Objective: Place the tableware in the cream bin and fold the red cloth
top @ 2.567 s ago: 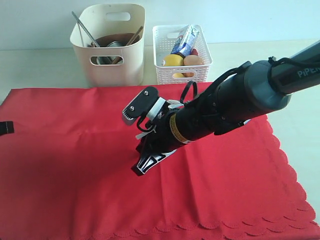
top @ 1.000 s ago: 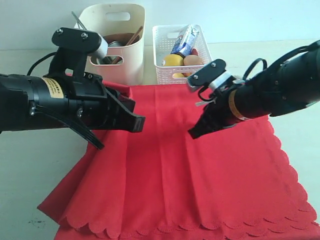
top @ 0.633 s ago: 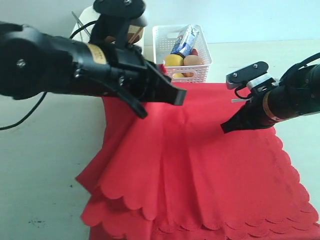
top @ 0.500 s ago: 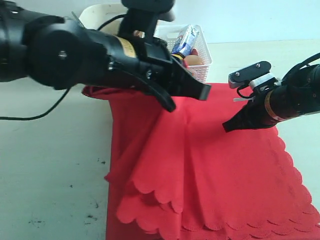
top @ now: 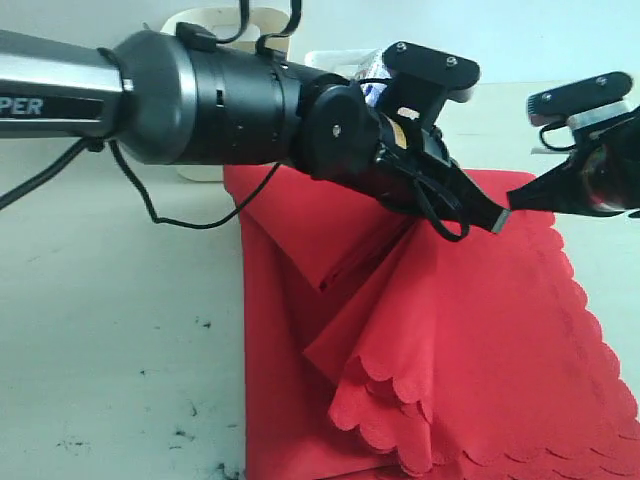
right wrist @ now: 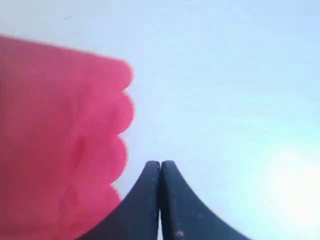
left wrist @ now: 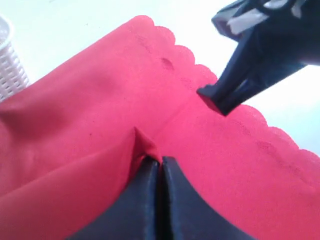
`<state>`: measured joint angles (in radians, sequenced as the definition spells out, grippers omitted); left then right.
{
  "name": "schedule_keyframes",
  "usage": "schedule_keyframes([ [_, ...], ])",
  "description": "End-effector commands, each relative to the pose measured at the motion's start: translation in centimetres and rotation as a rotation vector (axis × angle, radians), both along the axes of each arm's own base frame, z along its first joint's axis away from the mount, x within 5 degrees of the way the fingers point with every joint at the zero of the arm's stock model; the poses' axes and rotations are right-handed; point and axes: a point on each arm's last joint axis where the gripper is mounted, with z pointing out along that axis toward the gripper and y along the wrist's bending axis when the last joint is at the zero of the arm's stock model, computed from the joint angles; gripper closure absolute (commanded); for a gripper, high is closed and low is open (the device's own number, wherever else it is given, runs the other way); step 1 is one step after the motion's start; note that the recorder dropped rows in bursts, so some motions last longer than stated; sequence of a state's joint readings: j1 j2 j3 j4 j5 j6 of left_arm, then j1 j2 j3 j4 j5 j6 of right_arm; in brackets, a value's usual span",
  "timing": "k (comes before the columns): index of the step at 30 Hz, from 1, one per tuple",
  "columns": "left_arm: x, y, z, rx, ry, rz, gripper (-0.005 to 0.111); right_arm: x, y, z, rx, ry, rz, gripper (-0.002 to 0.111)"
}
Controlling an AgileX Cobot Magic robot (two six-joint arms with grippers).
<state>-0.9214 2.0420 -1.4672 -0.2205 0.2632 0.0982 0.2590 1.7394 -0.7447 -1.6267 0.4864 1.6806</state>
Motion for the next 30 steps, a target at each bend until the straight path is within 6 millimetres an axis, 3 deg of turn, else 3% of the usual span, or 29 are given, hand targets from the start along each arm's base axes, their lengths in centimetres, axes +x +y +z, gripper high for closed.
schedule_keyframes([
  [1,-0.4,-2.5,0.4,-0.012,-0.072,-0.079,0.107,-0.8,-1.7,2.2,-0.021,-0.168,-0.189,0.108],
  [7,0.8,-4.6,-0.5,-0.021,-0.103,-0.101,0.107,-2.1,-2.6,5.2,0.006,-0.306,-0.275,0.108],
  [14,1.3,-5.9,-3.7,0.013,-0.097,-0.121,0.105,-2.4,-1.4,6.6,0.107,-0.306,-0.123,0.108],
  [17,1.2,-6.0,-4.8,0.033,-0.082,-0.125,0.087,-2.3,-1.0,6.4,0.133,-0.290,-0.094,0.108],
  [24,0.6,-6.2,-5.0,0.063,-0.088,-0.166,0.006,-2.3,-0.8,6.3,0.149,-0.279,-0.077,0.108],
  [25,0.5,-6.3,-5.0,0.074,-0.093,-0.181,0.002,-2.3,-0.8,6.3,0.149,-0.279,-0.077,0.108],
  [30,0.1,-5.8,-3.3,0.087,-0.074,-0.193,0.002,-2.3,-0.8,6.3,0.149,-0.279,-0.077,0.108],
])
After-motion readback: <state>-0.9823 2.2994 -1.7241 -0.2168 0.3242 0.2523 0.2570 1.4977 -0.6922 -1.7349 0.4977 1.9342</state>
